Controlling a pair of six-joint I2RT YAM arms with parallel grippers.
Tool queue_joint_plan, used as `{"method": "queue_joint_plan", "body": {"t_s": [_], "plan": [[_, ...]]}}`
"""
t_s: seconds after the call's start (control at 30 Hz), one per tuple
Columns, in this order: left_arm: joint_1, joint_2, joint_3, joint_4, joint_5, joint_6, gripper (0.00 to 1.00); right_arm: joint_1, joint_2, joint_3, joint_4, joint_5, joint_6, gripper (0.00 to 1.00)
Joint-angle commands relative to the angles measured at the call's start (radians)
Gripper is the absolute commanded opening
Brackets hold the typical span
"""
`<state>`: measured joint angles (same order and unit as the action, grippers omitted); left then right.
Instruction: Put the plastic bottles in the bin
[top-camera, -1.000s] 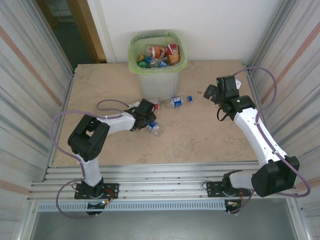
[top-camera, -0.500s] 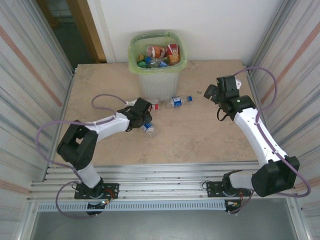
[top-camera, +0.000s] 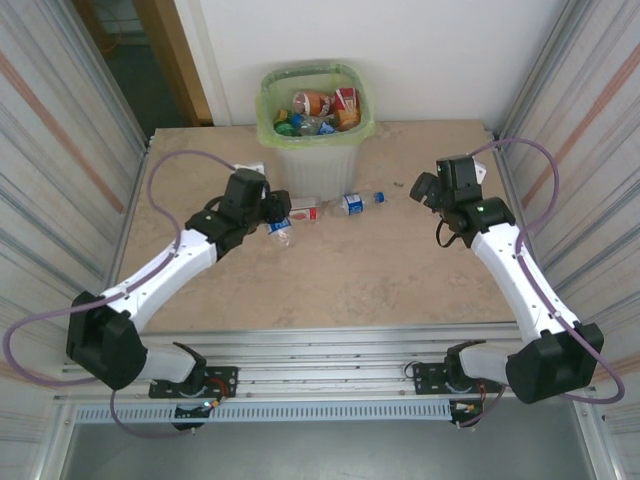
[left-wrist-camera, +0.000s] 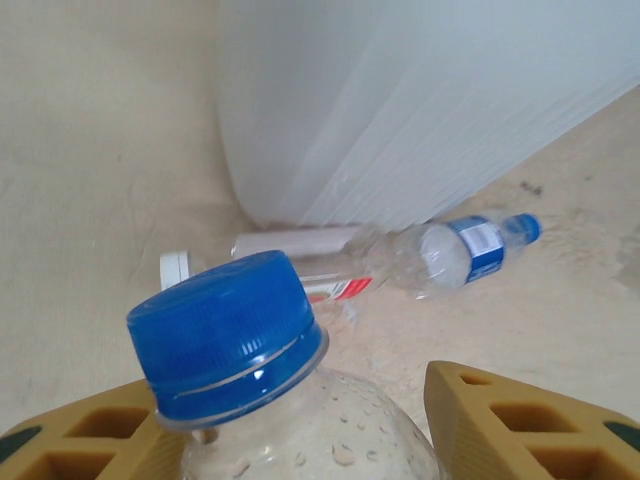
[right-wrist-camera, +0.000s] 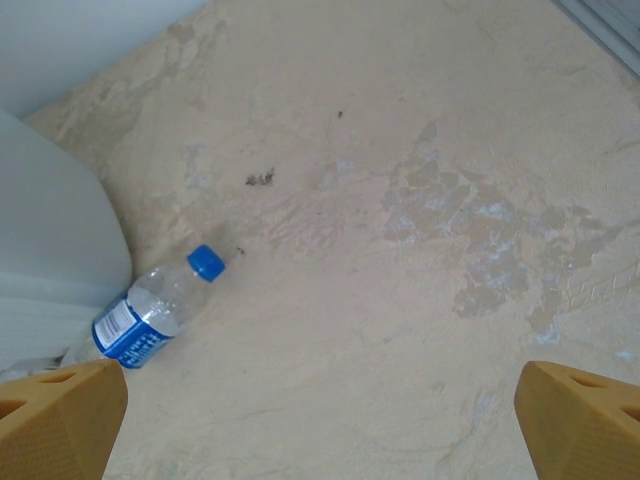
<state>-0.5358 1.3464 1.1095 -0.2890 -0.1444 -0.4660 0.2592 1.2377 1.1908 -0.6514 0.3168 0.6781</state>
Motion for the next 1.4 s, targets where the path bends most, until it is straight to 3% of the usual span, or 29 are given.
{"method": "queue_joint_plan", "body": {"t_s": [0.0,0.27,0.63,1.03,1.37], "plan": [[0.023,-0.068,0.070,0.002,0.133,0.152,0.40,-0.006,-0.028,-0.020,-0.007,0.008,0.032,0.98],[0.063,-0.035,0.310,0.028,0.187,0.359,0.40,-0.002,-0.038,-0.071,-0.001,-0.010,0.064,0.98],[0.174,0.294,0.748,0.080,0.333,0.526,0.40,0.076,-0.008,-0.070,-0.013,0.003,0.099,0.98],[0.266,0.704,1.252,-0.005,0.405,0.504,0.38,0.157,0.047,-0.042,-0.040,0.049,0.136,0.98],[0.278,0.835,1.335,-0.044,0.425,0.512,0.44,0.169,0.083,-0.026,-0.051,0.051,0.148,0.98]]}}
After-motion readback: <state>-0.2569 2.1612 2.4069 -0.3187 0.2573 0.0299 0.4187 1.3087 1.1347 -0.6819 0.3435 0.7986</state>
